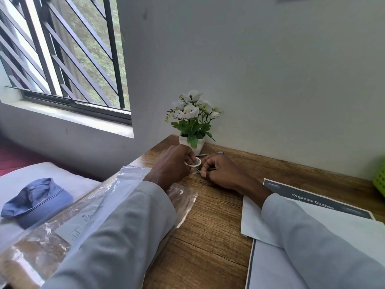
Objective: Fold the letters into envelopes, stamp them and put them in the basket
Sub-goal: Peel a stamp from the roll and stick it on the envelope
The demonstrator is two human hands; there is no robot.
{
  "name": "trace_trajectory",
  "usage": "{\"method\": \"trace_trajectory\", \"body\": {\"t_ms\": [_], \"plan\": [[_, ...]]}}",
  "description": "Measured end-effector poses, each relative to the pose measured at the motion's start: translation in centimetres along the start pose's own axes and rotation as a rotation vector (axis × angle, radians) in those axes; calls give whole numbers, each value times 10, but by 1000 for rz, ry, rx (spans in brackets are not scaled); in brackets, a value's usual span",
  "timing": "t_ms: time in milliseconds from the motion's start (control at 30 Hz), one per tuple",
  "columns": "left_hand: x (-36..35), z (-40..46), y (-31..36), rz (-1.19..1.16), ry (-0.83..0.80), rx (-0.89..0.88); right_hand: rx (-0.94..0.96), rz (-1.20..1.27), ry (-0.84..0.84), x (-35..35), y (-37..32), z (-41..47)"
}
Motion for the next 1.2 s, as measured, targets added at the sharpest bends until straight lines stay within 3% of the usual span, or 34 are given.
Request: {"method": "trace_trajectory", "body": {"t_ms": [1200], "plan": [[1,-1,5,52,-14,-54,-29,39,-102,2,-5,-7]]}}
Point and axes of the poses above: each hand's wrist, its own z-axis towards the middle knuckle, its own x-axis out of the back of the hand, y = z × x, the point moved 6 cm from there along z, towards the middle knuckle, and after that the axes turned 5 degrees about -x, right-handed, at the moved point
